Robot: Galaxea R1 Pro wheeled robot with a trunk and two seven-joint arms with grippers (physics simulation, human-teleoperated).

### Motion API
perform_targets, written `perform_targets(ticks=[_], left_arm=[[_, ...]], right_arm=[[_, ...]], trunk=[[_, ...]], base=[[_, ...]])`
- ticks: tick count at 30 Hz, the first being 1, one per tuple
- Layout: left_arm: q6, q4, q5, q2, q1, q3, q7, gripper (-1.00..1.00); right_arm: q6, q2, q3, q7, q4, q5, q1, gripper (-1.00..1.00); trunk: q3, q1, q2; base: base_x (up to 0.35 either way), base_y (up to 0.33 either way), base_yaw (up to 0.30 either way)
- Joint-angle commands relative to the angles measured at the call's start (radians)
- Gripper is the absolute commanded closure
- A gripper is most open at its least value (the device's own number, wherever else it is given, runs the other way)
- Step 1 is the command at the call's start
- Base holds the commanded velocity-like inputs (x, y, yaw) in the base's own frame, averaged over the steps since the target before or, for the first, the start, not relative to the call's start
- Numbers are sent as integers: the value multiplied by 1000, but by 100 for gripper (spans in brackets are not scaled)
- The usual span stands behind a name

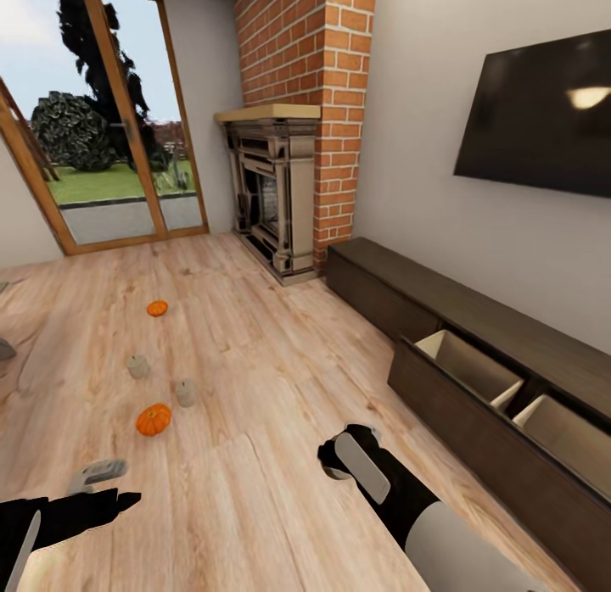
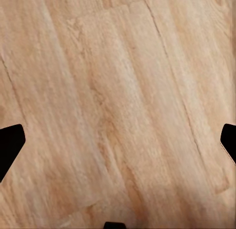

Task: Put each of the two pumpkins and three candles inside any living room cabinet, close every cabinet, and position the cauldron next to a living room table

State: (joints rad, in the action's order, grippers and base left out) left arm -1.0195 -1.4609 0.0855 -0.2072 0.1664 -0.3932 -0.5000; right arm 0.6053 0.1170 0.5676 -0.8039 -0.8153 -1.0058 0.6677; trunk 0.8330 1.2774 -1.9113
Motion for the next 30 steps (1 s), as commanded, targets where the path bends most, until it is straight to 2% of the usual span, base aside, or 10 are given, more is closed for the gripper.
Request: perform_targets(ticks=[1, 4, 5, 14, 22, 30], left_arm=[[-4, -1, 9, 0, 1, -1, -9, -100], [-4, -1, 9, 1, 1, -1, -9, -100], [-4, -1, 8, 1, 1, -1, -9, -100], [-4, -1, 9, 2, 1, -1, -9, -100], [-4, -1, 9, 2, 1, -1, -10, -100], [-4, -1, 9, 2, 1, -1, -11, -100]], right_arm=[[1, 0, 3, -6, 0, -6, 1, 100], [1, 0, 13, -6, 2, -5, 0, 100], [1, 0, 44, -6, 2, -3, 0, 100], [1, 3, 56, -7, 2, -4, 0, 100], [1, 5, 57, -7, 2, -3, 0, 100], [1, 15, 57, -6, 2, -2, 0, 100]], trunk=[[1, 0, 0], [1, 0, 0], [1, 0, 0], [1, 0, 0], [-2, 0, 0], [-7, 0, 0]], base=[[309, -46, 0], [322, -17, 0], [331, -2, 0], [335, 0, 7], [327, 0, 240], [175, -36, 269]])
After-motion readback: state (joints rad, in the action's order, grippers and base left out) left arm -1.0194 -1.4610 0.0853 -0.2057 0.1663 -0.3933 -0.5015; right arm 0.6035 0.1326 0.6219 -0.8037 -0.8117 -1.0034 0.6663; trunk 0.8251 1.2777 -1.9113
